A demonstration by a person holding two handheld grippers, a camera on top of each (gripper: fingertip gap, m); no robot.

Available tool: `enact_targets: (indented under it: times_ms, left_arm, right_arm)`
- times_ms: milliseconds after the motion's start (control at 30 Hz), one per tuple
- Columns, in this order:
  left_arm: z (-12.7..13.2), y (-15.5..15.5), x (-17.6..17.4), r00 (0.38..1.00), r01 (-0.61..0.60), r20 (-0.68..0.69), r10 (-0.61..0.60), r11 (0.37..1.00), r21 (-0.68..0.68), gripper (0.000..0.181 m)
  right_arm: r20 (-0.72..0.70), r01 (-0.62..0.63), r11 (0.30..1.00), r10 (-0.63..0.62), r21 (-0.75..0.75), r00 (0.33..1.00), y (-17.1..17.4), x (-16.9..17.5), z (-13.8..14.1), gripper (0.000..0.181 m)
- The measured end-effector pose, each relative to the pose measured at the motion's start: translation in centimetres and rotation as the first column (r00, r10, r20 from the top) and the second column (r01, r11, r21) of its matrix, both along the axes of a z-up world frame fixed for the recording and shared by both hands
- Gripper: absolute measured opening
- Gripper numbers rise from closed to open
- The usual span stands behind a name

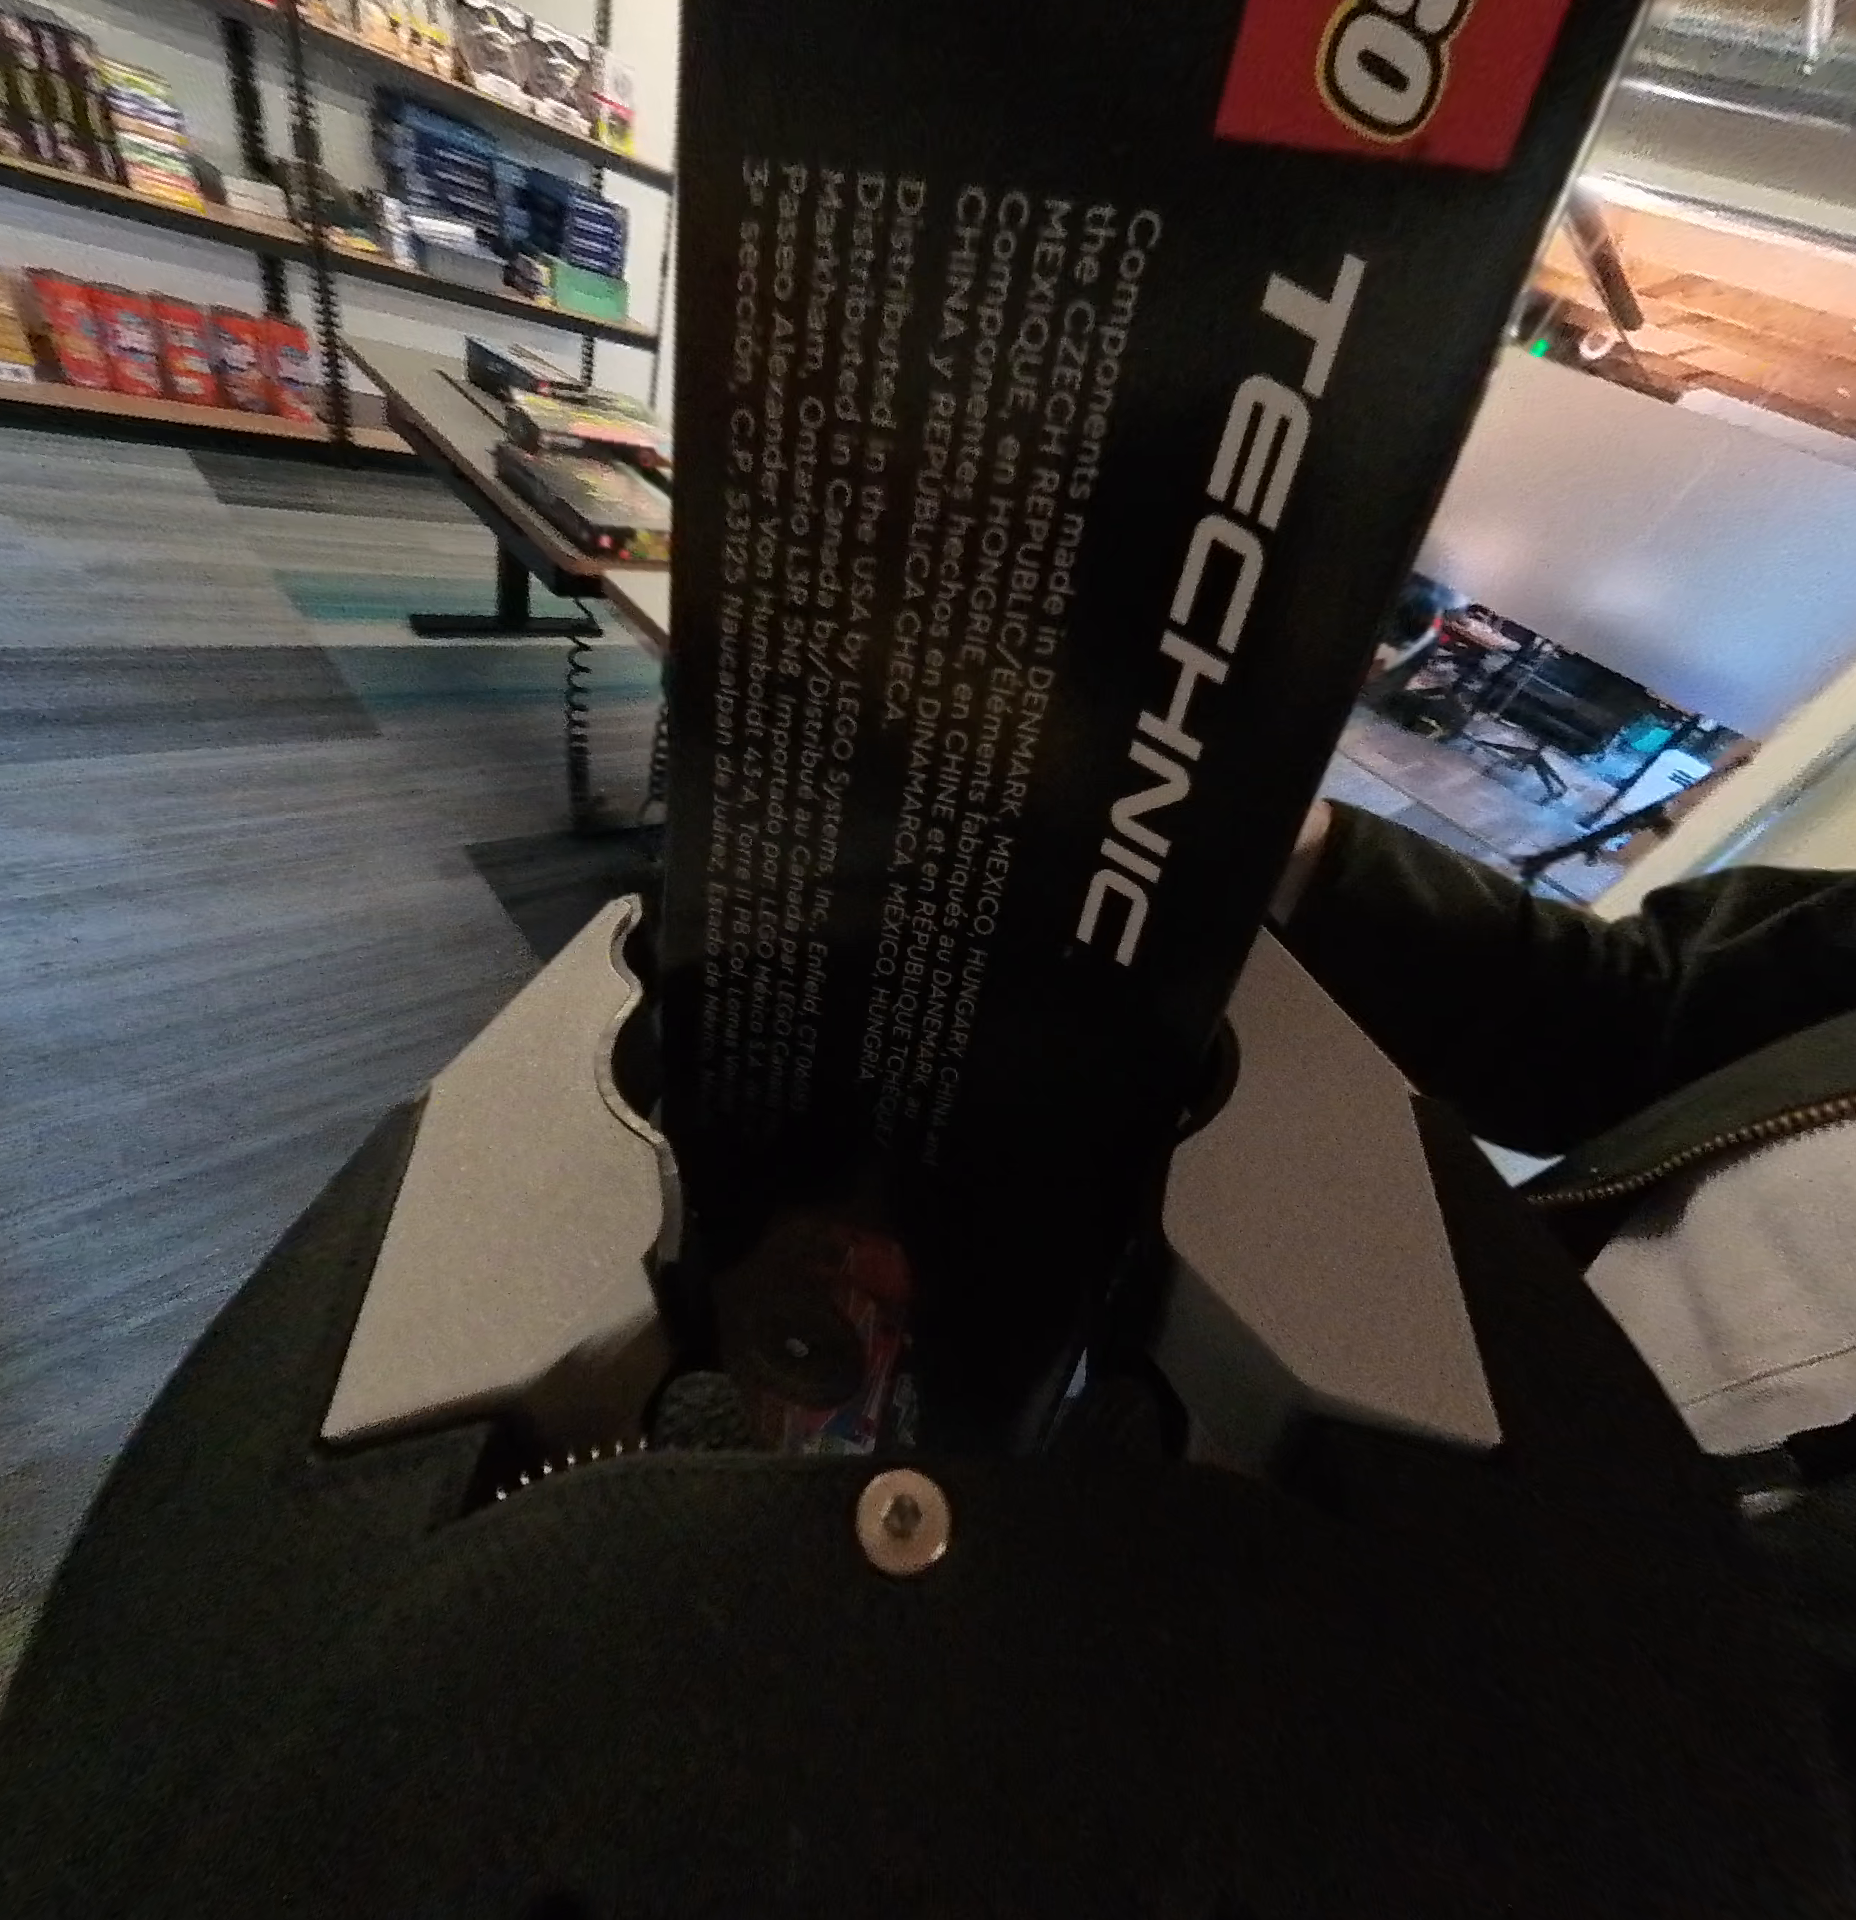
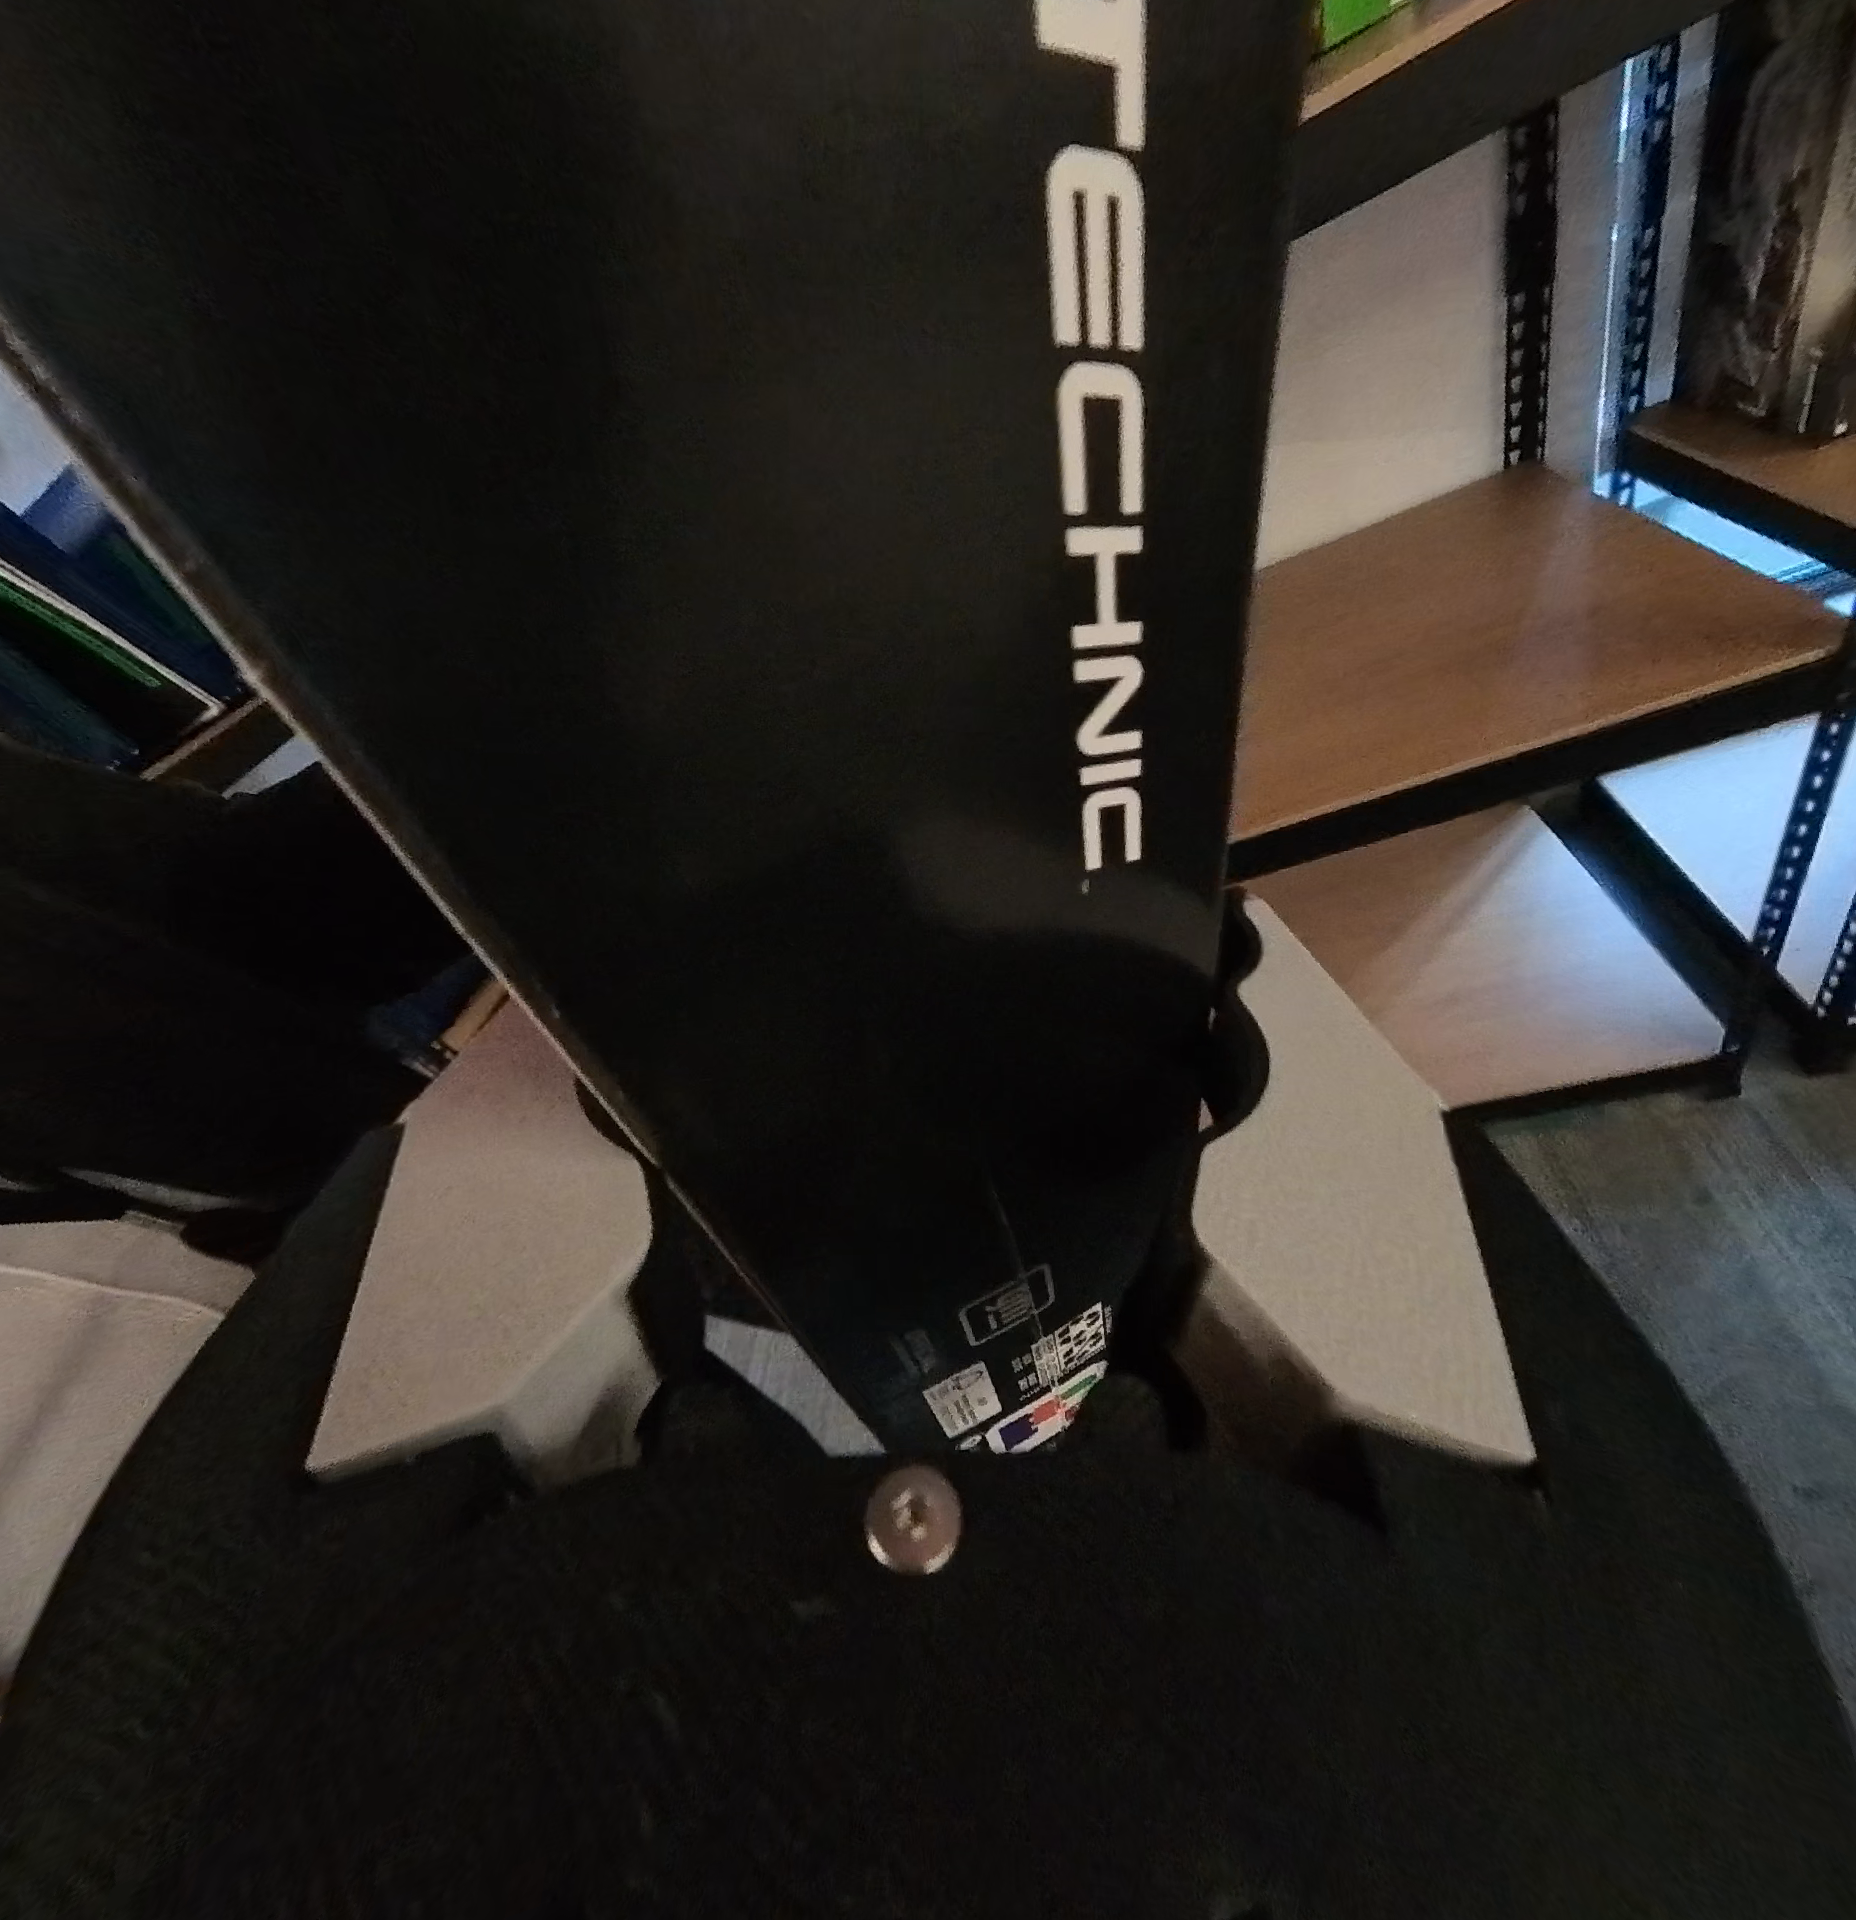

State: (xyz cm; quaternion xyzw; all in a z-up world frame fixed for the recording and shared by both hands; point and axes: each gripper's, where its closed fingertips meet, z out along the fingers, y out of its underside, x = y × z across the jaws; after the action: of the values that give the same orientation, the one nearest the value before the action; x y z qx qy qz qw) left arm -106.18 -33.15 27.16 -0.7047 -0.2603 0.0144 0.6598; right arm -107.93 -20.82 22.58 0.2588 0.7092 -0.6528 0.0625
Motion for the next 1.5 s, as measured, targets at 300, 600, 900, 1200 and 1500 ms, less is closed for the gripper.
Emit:
enact_targets:
  times_ms: [300, 600, 900, 1200, 1500]
  left_arm:
    - [-1.3, 6.5, -20.1, 0.999, -0.037, -0.013, 0.037, 0.999, 0.034, 0.101]
    - [-0.1, 15.1, -40.7, 0.992, -0.093, -0.083, 0.100, 0.992, 0.089, 0.100]
    - [-4.7, 17.0, -60.7, 0.965, -0.202, -0.148, 0.215, 0.974, 0.100, 0.100]
    - [-10.4, 17.1, -79.4, 0.929, -0.350, -0.136, 0.343, 0.936, -0.035, 0.102]
    - [-14.0, 15.1, -93.9, 0.692, -0.720, -0.122, 0.712, 0.693, -0.038, 0.102]
  right_arm:
    - [-0.013, -0.041, 0.998, 0.042, 0.037, 0.999, 6.6, -20.5, -0.9, 0.110]
    - [-0.105, -0.107, 0.988, 0.119, 0.115, 0.987, 15.3, -42.5, 1.8, 0.109]
    - [-0.146, -0.209, 0.972, 0.223, 0.108, 0.964, 16.8, -63.6, -3.2, 0.110]
    - [-0.189, -0.396, 0.912, 0.409, 0.105, 0.893, 15.5, -84.8, -8.2, 0.109]
    - [-0.191, -0.751, 0.653, 0.753, 0.099, 0.630, 9.3, -103.3, -11.5, 0.108]
